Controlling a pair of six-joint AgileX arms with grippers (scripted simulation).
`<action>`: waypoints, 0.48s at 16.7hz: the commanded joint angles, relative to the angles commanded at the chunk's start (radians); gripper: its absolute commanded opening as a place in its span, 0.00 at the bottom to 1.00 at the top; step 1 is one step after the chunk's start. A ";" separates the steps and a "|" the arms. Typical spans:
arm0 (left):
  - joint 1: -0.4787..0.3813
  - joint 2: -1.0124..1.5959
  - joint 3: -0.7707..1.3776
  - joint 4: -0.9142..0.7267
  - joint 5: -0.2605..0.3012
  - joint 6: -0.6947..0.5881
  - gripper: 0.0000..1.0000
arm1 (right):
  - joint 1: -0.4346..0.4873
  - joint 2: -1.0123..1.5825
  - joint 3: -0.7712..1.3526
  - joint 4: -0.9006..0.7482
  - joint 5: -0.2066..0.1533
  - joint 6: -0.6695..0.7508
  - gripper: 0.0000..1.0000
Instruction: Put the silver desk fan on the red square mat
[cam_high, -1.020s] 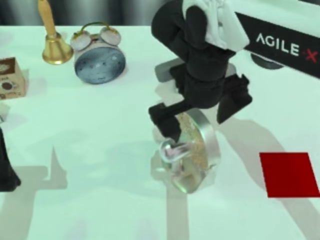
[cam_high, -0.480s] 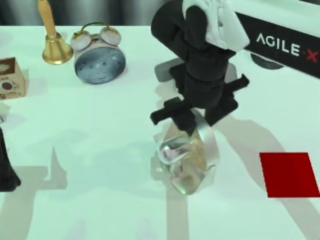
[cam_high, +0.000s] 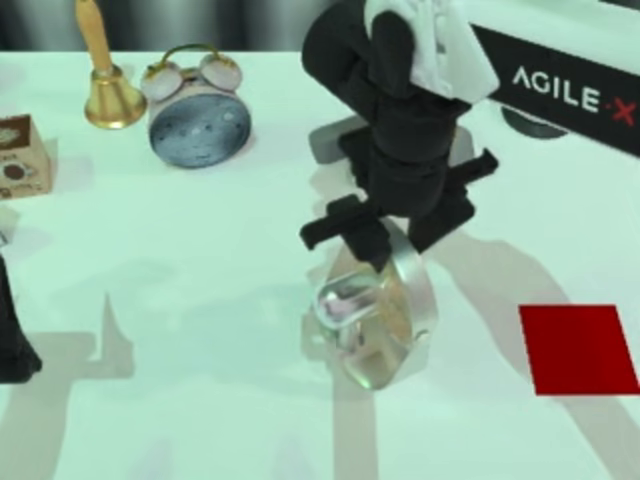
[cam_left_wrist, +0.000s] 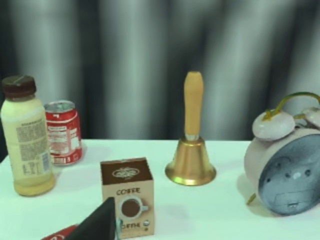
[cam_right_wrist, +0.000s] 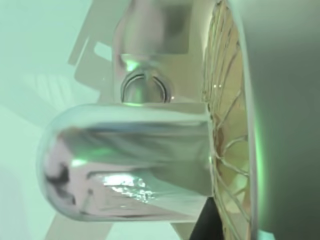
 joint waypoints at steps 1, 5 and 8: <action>0.000 0.000 0.000 0.000 0.000 0.000 1.00 | 0.000 0.000 0.000 0.000 0.000 0.000 0.00; 0.000 0.000 0.000 0.000 0.000 0.000 1.00 | 0.000 0.003 0.018 -0.018 0.000 0.000 0.00; 0.000 0.000 0.000 0.000 0.000 0.000 1.00 | 0.003 0.012 0.122 -0.110 0.001 0.001 0.00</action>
